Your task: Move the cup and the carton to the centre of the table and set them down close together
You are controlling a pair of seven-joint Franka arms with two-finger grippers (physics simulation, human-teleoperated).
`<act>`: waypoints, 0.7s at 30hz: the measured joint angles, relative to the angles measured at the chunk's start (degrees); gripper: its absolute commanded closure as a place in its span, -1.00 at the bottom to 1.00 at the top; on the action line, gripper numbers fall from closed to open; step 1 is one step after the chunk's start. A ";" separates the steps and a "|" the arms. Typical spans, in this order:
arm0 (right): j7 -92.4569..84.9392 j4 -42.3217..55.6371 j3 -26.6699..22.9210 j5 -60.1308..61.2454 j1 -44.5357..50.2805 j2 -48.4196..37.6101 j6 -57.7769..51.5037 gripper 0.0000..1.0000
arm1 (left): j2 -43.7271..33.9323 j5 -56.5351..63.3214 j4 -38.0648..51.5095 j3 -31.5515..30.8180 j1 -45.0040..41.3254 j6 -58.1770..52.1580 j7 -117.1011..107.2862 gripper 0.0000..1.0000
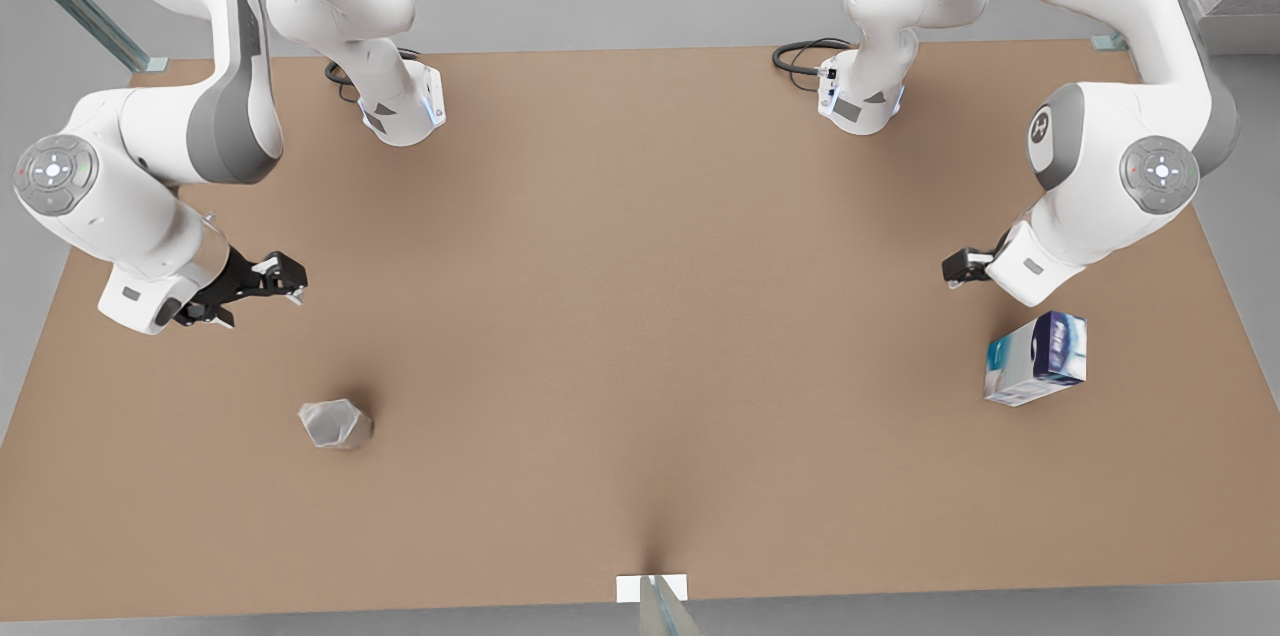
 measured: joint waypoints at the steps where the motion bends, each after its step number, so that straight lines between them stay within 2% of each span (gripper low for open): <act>1: 0.00 0.00 -0.08 -0.02 0.01 0.00 0.00 -1.00 | 0.00 -0.01 0.19 0.00 0.00 -0.27 -0.20 -1.00; 6: 0.61 -2.88 0.17 0.67 1.43 3.39 2.30 -1.00 | 0.72 -0.04 1.05 0.03 0.02 -0.53 -0.03 -1.00; 10: 0.05 -10.78 0.18 0.25 2.84 7.78 17.16 -1.00 | 0.24 0.21 1.13 1.00 0.04 2.94 1.43 -1.00; 15: -0.10 -5.67 -0.01 0.32 3.30 15.81 18.62 -1.00 | -0.09 0.36 -0.78 1.05 0.94 3.87 3.11 -1.00; 18: 0.57 -7.72 -0.09 0.33 3.40 17.36 20.63 -1.00 | 0.78 0.17 -0.34 1.10 0.78 3.86 7.44 -1.00; 21: 0.54 -8.09 -1.05 0.25 3.43 18.91 24.35 -1.00 | 4.09 -0.03 2.12 4.26 0.64 3.92 13.02 -1.00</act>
